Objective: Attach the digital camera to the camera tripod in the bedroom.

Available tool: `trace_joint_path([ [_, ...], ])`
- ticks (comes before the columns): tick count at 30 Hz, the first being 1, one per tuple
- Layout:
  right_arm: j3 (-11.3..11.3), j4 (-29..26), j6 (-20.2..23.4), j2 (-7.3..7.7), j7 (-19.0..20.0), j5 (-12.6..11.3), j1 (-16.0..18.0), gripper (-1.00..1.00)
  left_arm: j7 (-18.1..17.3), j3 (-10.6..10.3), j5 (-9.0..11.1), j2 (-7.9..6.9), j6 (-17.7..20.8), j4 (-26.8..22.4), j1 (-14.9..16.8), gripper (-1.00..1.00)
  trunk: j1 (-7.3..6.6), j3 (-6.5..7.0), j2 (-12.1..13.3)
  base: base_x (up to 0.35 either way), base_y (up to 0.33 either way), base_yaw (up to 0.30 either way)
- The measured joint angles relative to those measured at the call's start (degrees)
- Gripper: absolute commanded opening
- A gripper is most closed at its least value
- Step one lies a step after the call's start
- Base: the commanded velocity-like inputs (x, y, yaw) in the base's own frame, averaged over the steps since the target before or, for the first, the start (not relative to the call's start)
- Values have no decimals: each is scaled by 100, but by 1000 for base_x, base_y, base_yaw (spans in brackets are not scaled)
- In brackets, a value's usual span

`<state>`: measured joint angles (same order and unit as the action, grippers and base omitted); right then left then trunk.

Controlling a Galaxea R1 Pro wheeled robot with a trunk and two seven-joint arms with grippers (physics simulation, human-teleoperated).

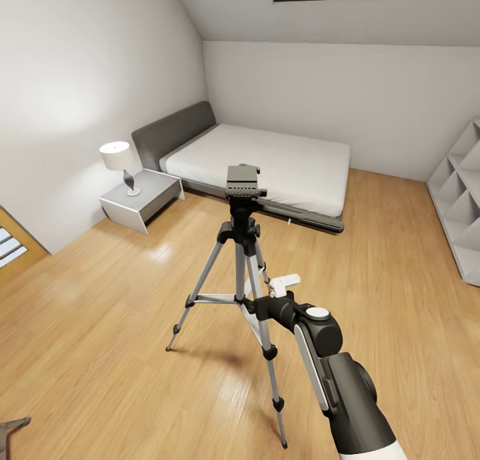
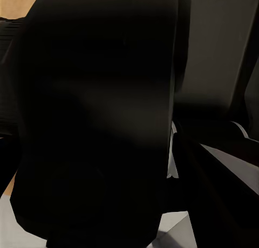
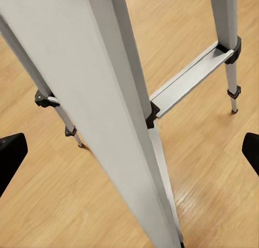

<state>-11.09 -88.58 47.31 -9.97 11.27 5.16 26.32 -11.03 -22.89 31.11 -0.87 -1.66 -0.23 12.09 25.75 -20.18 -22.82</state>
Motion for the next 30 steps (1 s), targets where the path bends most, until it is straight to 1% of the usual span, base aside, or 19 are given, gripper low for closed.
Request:
trace_joint_path([
  [17, -1, 67, -586, 0, -1, -23, 0, 100, 0, 0, -1, 0, 0, 0, 0, -100, 0, 0, 0, 0, 0, 0],
  [30, -2, 84, -712, 0, -2, -45, 0, 100, 0, 1, -1, 0, 0, 1, 0, -100, 0, 0, 0, 0, 0, 0],
])
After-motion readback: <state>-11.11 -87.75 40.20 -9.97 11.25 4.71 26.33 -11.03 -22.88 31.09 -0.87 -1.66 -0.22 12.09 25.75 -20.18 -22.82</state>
